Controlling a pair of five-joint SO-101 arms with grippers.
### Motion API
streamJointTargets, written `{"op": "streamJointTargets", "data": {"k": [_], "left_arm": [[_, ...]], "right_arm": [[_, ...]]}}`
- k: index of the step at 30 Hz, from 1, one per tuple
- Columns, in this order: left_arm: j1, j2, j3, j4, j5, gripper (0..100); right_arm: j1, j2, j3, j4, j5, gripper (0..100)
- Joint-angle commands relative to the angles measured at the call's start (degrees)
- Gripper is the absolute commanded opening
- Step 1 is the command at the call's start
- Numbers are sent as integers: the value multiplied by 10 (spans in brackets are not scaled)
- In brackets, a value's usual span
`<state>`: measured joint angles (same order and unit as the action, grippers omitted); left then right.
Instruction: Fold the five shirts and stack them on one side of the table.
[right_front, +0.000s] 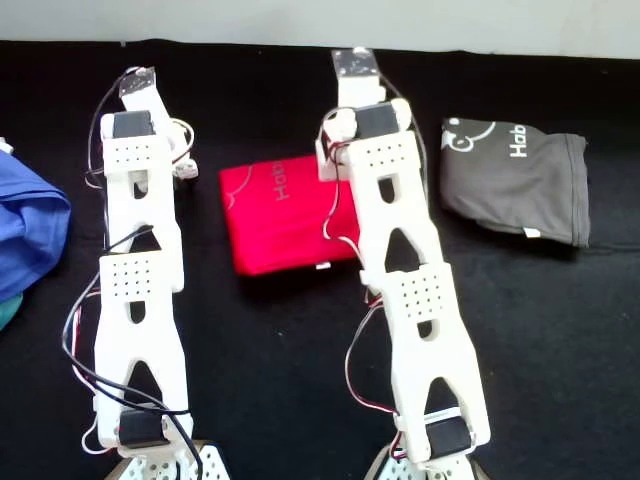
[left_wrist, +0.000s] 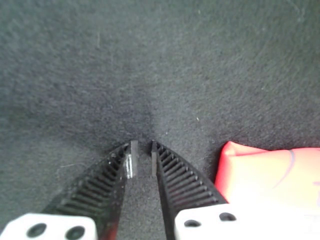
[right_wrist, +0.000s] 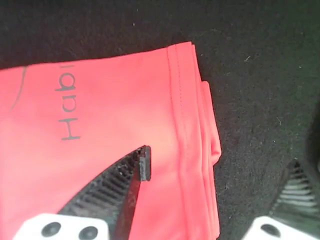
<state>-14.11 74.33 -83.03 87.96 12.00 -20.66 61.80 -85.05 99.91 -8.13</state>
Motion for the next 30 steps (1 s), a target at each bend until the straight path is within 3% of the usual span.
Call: {"op": "streamJointTargets", "data": {"k": [1,16,18,22,30], "left_arm": [[-5,-2,-12,-10,5,69],[-4,13,-17,-18,6,69],[-4,13,-17,-18,6,69],[-4,13,-17,-18,6,69],[-4,13,-17,-20,6,69]], "right_arm": [[-15,-38,-24,8,-24,389],[-15,137,4,-36,-23,385],[-15,151,5,-31,-23,322],[-15,155,3,-28,-21,17],[44,143,-36,5,25,6]]}}
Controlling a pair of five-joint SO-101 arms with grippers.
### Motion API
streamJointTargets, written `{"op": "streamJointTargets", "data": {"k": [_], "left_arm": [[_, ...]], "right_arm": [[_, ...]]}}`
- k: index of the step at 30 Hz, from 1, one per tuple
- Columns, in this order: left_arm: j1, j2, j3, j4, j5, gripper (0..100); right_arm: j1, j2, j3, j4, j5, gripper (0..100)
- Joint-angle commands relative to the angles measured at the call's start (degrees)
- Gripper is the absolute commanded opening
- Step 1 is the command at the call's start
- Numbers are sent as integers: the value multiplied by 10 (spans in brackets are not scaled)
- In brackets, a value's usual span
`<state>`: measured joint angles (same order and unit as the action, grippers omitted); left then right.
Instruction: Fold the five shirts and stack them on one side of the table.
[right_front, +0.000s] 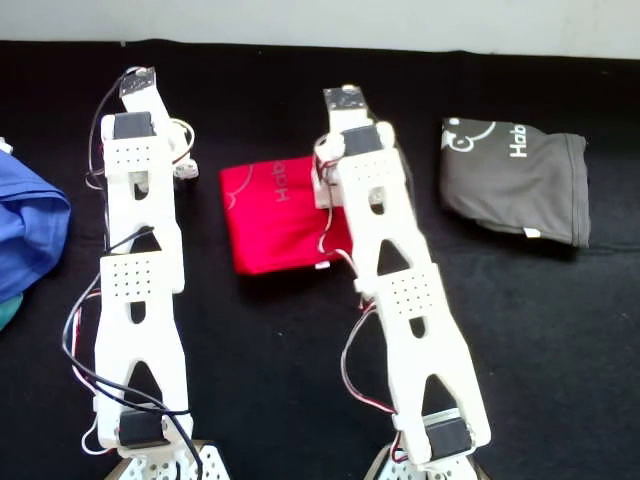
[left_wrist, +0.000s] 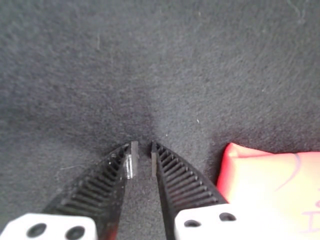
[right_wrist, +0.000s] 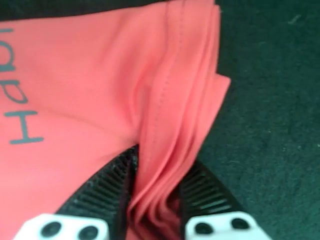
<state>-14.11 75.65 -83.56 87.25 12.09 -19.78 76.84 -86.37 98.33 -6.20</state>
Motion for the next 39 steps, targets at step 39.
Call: {"op": "streamJointTargets", "data": {"k": [39], "left_arm": [[1,2,-12,-15,5,68]], "right_arm": [[329,-209,-7,4,273,5]]}}
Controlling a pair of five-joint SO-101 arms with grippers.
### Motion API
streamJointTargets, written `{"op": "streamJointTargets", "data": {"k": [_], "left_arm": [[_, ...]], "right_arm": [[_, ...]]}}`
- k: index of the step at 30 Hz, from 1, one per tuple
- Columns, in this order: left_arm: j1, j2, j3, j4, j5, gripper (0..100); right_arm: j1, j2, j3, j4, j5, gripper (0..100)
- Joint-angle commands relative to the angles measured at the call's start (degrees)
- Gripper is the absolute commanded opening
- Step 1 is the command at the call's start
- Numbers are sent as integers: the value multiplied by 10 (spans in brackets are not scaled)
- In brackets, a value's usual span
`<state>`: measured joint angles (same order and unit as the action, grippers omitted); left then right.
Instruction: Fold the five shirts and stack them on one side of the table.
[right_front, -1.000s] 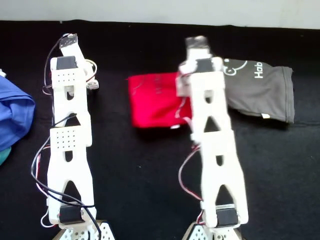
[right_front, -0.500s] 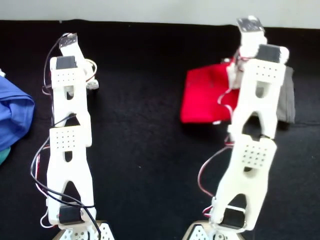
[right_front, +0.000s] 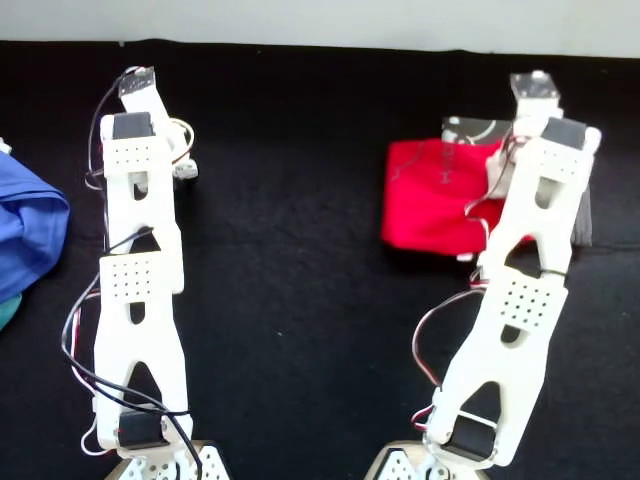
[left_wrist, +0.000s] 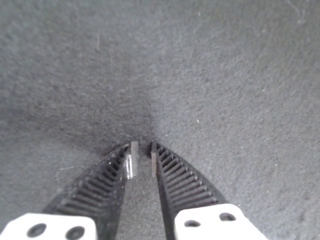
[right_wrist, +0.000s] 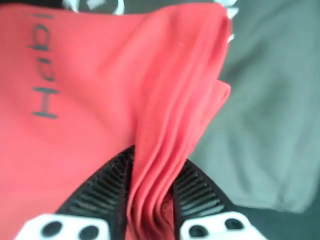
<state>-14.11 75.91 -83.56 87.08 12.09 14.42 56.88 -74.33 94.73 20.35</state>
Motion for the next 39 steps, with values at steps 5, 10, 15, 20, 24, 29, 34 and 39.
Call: {"op": "streamJointTargets", "data": {"k": [5,10,15,20,24,29,34,39], "left_arm": [[1,0,-12,-13,5,68],[1,0,-12,-13,5,68],[1,0,-12,-13,5,68],[1,0,-12,-13,5,68],[1,0,-12,-13,5,68],[1,0,-12,-13,5,68],[1,0,-12,-13,5,68],[1,0,-12,-13,5,68]], "right_arm": [[-14,-8,-218,41,7,5],[26,-8,-216,-4,8,5],[74,-3,-124,-80,67,5],[88,-3,0,-153,91,5],[77,-10,32,-152,89,5],[38,-43,-45,-100,91,5],[31,-51,-60,-158,91,5],[58,-32,-28,-196,91,5]]}}
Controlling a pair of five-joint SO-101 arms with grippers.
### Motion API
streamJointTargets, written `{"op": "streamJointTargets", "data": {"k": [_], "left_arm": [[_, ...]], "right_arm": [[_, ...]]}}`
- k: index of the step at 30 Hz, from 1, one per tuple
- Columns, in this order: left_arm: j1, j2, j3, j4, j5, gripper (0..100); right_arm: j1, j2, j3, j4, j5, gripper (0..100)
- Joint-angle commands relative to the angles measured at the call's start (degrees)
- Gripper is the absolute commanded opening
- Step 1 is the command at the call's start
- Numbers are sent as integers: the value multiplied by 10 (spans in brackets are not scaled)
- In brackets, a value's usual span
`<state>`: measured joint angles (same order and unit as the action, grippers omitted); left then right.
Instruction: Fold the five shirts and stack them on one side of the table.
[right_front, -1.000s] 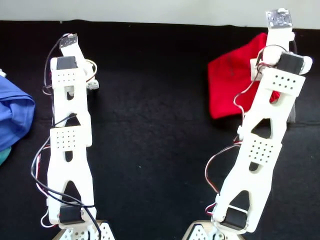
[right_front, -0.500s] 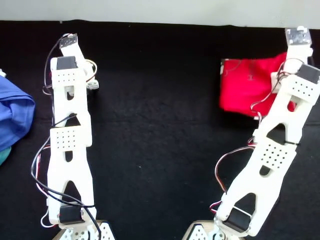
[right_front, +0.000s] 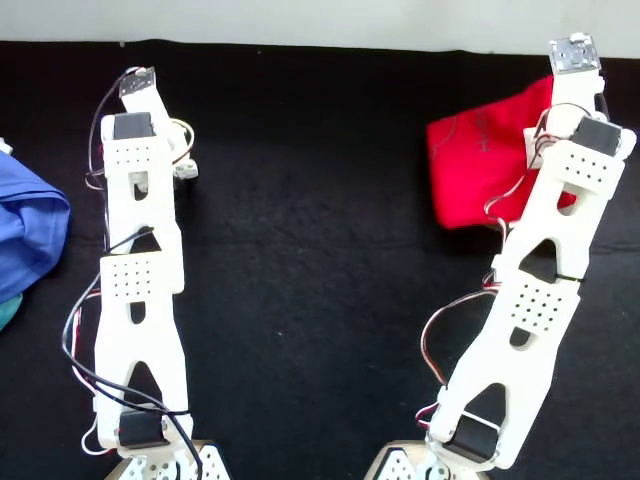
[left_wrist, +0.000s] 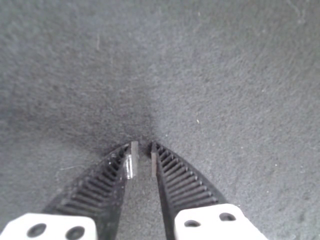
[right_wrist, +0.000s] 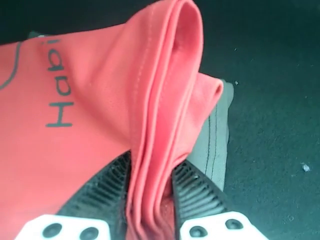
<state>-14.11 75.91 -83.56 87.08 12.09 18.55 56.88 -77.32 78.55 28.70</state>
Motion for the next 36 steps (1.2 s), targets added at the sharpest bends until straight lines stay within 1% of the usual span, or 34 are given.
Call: {"op": "streamJointTargets", "data": {"k": [1,5,11,13,16,18,20,23,27,29,32,33,34,36], "left_arm": [[1,0,-12,-13,5,68],[1,0,-12,-13,5,68],[2,0,-12,-13,5,68],[2,0,-12,-13,5,67],[2,0,-12,-13,5,67],[2,0,-12,-13,5,67],[2,0,-12,-13,5,67],[2,0,-12,-13,5,67],[4,0,-12,-13,5,67],[5,0,-12,-13,5,67],[5,0,-12,-13,5,67],[5,0,-12,-13,5,67],[5,0,-12,-13,5,67],[5,0,-12,-13,5,67]], "right_arm": [[28,-28,7,-44,7,5],[59,-5,14,-73,7,5],[64,35,12,-70,7,12],[60,37,12,-69,5,55],[53,38,8,-68,4,175],[53,34,-2,-69,4,221],[54,22,-34,-70,-13,214],[55,1,-80,-71,-80,214],[36,-21,-108,-52,-144,213],[12,-22,-108,-4,-150,183],[-26,-15,-108,78,-149,21],[-36,-9,-109,95,-142,2],[-42,-3,-110,110,-131,21],[-49,10,-111,126,-123,24]]}}
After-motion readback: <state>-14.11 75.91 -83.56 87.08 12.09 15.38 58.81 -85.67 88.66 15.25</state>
